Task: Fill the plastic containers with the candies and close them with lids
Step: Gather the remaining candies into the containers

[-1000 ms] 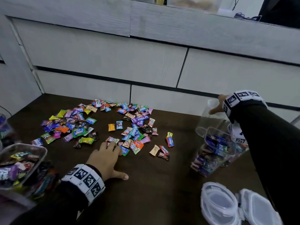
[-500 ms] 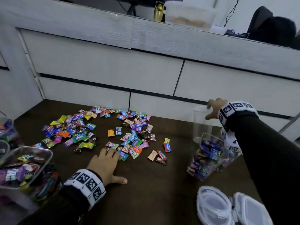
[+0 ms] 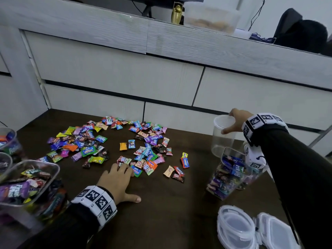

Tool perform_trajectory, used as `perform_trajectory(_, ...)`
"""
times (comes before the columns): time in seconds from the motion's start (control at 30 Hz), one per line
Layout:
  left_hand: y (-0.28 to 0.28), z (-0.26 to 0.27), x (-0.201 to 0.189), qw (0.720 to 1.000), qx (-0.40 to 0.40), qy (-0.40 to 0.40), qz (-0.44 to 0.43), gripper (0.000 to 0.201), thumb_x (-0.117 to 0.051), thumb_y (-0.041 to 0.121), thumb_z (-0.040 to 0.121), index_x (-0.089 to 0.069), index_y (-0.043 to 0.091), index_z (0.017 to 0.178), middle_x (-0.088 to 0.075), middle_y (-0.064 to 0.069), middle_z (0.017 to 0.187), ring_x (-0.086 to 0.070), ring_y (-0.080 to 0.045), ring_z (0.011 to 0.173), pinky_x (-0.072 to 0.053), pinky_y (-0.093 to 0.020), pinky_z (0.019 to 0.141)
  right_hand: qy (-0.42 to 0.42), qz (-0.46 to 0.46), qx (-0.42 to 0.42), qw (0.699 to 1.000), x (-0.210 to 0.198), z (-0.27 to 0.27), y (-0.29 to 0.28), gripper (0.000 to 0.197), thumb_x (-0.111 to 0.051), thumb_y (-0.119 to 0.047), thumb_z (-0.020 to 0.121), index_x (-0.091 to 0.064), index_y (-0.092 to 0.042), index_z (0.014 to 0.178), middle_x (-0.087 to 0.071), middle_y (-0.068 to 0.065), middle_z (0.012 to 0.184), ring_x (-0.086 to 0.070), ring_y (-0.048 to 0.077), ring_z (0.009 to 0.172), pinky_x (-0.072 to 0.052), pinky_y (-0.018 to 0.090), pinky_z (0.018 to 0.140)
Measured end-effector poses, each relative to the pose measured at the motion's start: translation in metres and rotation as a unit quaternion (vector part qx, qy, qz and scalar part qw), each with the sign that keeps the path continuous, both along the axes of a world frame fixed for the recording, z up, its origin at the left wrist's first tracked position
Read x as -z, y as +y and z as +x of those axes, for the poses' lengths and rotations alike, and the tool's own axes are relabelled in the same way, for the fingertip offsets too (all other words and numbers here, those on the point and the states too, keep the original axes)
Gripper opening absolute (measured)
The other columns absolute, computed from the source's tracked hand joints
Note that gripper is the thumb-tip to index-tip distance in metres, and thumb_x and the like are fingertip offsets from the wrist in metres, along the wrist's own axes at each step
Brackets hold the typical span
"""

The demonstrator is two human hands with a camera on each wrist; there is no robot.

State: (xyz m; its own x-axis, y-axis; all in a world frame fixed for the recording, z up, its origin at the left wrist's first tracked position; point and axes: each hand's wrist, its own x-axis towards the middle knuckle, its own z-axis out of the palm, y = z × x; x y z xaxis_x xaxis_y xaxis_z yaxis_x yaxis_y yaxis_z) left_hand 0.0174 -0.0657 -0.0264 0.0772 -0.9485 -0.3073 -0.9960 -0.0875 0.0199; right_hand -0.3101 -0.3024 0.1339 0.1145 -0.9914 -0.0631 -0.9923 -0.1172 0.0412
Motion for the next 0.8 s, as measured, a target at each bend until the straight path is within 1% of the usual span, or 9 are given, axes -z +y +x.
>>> perform_trajectory(0.17, -0.002, 0.001, -0.001, 1.000, -0.004, 0.005, 0.007, 0.086, -0.058, 0.081, 0.069, -0.034, 0.032, 0.136, -0.030, 0.005, 0.144, -0.030, -0.021, 0.132, -0.038, -0.039, 0.104, -0.075, -0.055, -0.060, 0.994, -0.042, 0.009, 0.020, 0.086, -0.082, -0.047, 0.067, -0.043, -0.012, 0.135, -0.053, 0.012, 0.132, -0.052, 0.030, 0.116, -0.040, 0.035, 0.092)
perform_trajectory(0.27, 0.001, 0.001, -0.003, 1.000, -0.005, 0.014, 0.007, 0.085, -0.059, 0.080, 0.070, -0.035, 0.033, 0.136, -0.029, 0.004, 0.145, -0.030, -0.022, 0.132, -0.039, -0.039, 0.104, -0.111, -0.068, -0.109, 0.986, -0.076, 0.020, 0.044, 0.082, -0.081, -0.047, 0.067, -0.044, -0.017, 0.134, -0.055, 0.007, 0.131, -0.055, 0.027, 0.112, -0.040, 0.034, 0.092)
perform_trajectory(0.37, 0.003, 0.001, -0.007, 1.000, -0.009, 0.023, 0.005, 0.082, -0.060, 0.078, 0.071, -0.036, 0.032, 0.135, -0.025, 0.003, 0.147, -0.030, -0.022, 0.133, -0.039, -0.038, 0.104, -0.135, -0.048, -0.162, 0.976, -0.093, 0.038, 0.077, 0.082, -0.080, -0.049, 0.066, -0.044, -0.021, 0.135, -0.054, 0.002, 0.130, -0.056, 0.021, 0.103, -0.043, 0.034, 0.092)
perform_trajectory(0.47, 0.006, 0.002, -0.012, 0.999, -0.020, 0.049, 0.008, 0.083, -0.062, 0.076, 0.072, -0.036, 0.030, 0.137, -0.022, 0.001, 0.150, -0.031, -0.023, 0.134, -0.041, -0.040, 0.105, -0.157, -0.008, -0.216, 0.964, -0.087, 0.060, 0.117, 0.081, -0.081, -0.047, 0.066, -0.044, -0.023, 0.134, -0.053, -0.001, 0.131, -0.056, 0.017, 0.101, -0.045, 0.034, 0.094)
perform_trajectory(0.5, 0.007, 0.003, -0.014, 0.998, -0.025, 0.064, 0.009, 0.086, -0.063, 0.075, 0.072, -0.035, 0.028, 0.138, -0.022, 0.001, 0.151, -0.032, -0.023, 0.135, -0.042, -0.040, 0.105, -0.161, 0.012, -0.234, 0.959, -0.080, 0.067, 0.130, 0.080, -0.081, -0.045, 0.066, -0.044, -0.023, 0.134, -0.052, -0.001, 0.131, -0.057, 0.017, 0.101, -0.045, 0.032, 0.094)
perform_trajectory(0.57, 0.011, 0.004, -0.016, 0.994, -0.030, 0.105, -0.004, 0.093, -0.066, 0.073, 0.071, -0.031, 0.025, 0.143, -0.023, 0.000, 0.151, -0.034, -0.022, 0.136, -0.041, -0.041, 0.105, -0.165, 0.044, -0.265, 0.949, -0.064, 0.079, 0.155, 0.080, -0.083, -0.041, 0.066, -0.045, -0.023, 0.134, -0.053, -0.001, 0.130, -0.057, 0.015, 0.099, -0.045, 0.027, 0.091)
perform_trajectory(0.63, 0.016, 0.005, -0.018, 0.986, -0.018, 0.164, -0.031, 0.098, -0.070, 0.070, 0.070, -0.027, 0.025, 0.146, -0.026, 0.001, 0.153, -0.034, -0.019, 0.139, -0.039, -0.041, 0.108, -0.169, 0.061, -0.292, 0.939, -0.046, 0.089, 0.176, 0.080, -0.085, -0.038, 0.065, -0.046, -0.022, 0.133, -0.055, -0.002, 0.127, -0.058, 0.014, 0.097, -0.045, 0.025, 0.088)
perform_trajectory(0.73, 0.023, 0.005, -0.018, 0.961, 0.028, 0.268, -0.064, 0.108, -0.077, 0.065, 0.066, -0.021, 0.026, 0.150, -0.027, 0.005, 0.155, -0.029, -0.012, 0.141, -0.032, -0.036, 0.113, -0.162, 0.088, -0.327, 0.927, -0.020, 0.099, 0.197, 0.079, -0.087, -0.035, 0.063, -0.049, -0.017, 0.130, -0.058, 0.000, 0.123, -0.057, 0.015, 0.105, -0.045, 0.029, 0.093)
perform_trajectory(0.8, 0.027, 0.002, -0.018, 0.936, 0.056, 0.337, -0.080, 0.115, -0.081, 0.064, 0.060, -0.019, 0.026, 0.150, -0.029, 0.008, 0.154, -0.027, -0.008, 0.141, -0.028, -0.031, 0.115, -0.156, 0.104, -0.332, 0.925, -0.007, 0.103, 0.204, 0.080, -0.087, -0.036, 0.064, -0.048, -0.017, 0.131, -0.055, 0.001, 0.124, -0.054, 0.016, 0.110, -0.044, 0.029, 0.095)
